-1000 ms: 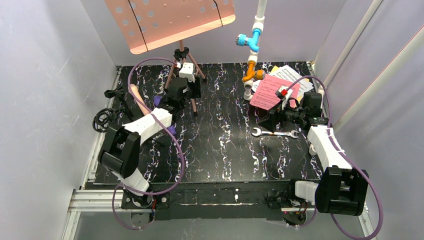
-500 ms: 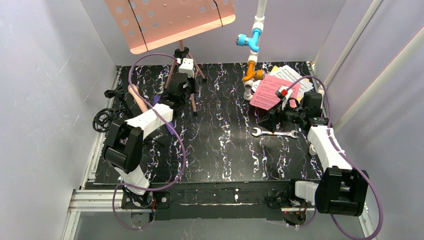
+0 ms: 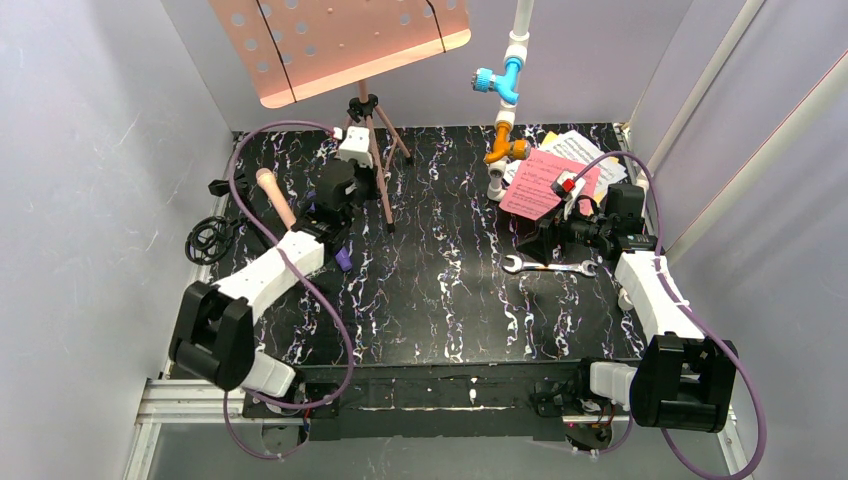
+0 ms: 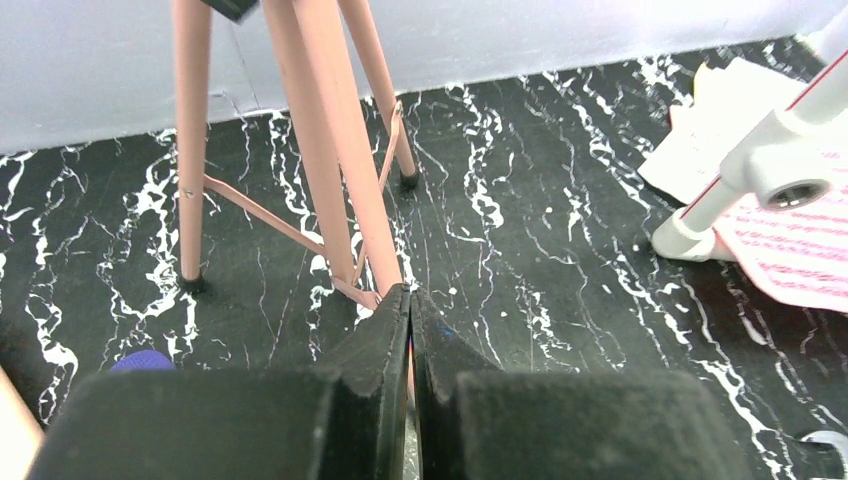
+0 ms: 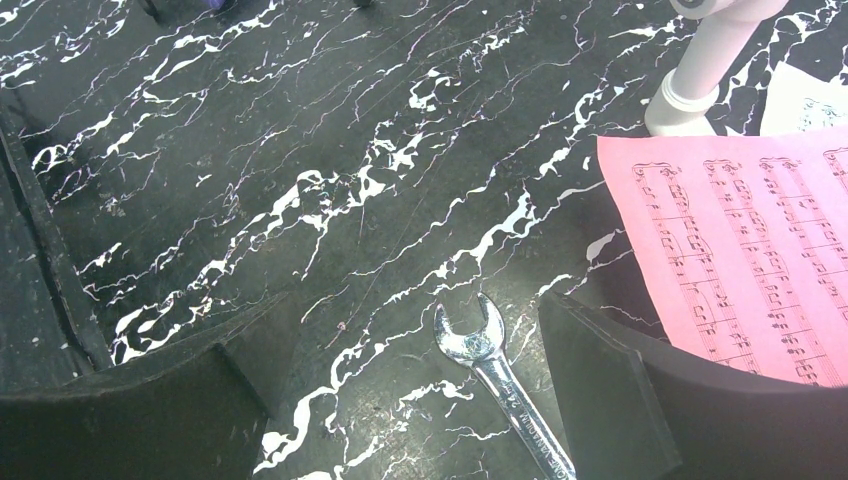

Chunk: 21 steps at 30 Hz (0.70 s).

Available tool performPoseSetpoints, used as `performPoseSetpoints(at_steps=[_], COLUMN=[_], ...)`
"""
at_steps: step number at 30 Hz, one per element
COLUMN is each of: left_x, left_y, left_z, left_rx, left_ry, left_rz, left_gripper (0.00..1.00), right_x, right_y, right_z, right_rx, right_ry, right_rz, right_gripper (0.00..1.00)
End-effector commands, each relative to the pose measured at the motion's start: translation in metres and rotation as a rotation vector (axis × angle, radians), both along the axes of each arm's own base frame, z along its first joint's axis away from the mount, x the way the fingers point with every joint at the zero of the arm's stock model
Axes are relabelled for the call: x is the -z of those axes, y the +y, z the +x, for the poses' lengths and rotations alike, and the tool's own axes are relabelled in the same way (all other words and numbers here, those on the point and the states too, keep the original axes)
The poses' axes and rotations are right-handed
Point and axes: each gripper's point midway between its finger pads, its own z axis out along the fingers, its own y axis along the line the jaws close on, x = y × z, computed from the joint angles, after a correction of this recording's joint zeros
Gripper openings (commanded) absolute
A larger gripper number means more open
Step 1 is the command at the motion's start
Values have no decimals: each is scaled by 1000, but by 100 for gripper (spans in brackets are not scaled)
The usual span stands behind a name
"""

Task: Pack up the instrument practice props
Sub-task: Move the music stand to the center of the board.

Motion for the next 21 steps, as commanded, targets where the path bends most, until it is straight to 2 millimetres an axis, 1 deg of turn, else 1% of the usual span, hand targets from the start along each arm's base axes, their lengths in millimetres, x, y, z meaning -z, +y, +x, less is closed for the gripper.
performPoseSetpoints(at_steps=[1,5,7,9,11,12,13,14,16,18,20,21], left_x=[-25,-25,-25,-21,-17,-16,-14,-11,-10,-11,-7,-8], left_y=[5,-1,-6,-5,-5,-6,-6,-6,-7,-6,-4,-1], left_z=[-22,-33,-32,-24,-13,-6,1,8,22,36,47,53], left_rx=[5,58,74,46,17,2,-13,-28,-61,-95,-134,-160], left_ry=[-36,-31,-27,-13,-6,-5,-5,-2,-6,-17,-22,-27], left_rz=[-45,-61,-68,-79,-76,-72,-71,-67,-61,-55,-40,-38], left_gripper=[0,0,1,24,44,53,58,61,63,63,60,56], right_x=[-7,-7,-8,-8,-8,-9,-8,-9,-10,-10,-11,-11], right_y=[0,0,0,0,0,0,0,0,-1,-1,-1,-1], right_z=[0,0,0,-1,-1,-1,-1,-1,-1,-1,-1,-1], right_rx=[-11,-10,-11,-12,-10,-9,-8,-8,-8,-7,-7,-6], right_ry=[-32,-35,-38,-38,-39,-41,-41,-43,-45,-46,-47,-46], right_rz=[8,7,8,9,8,7,7,7,8,8,7,7], right_gripper=[98,98,98,98,98,98,98,98,98,98,98,98])
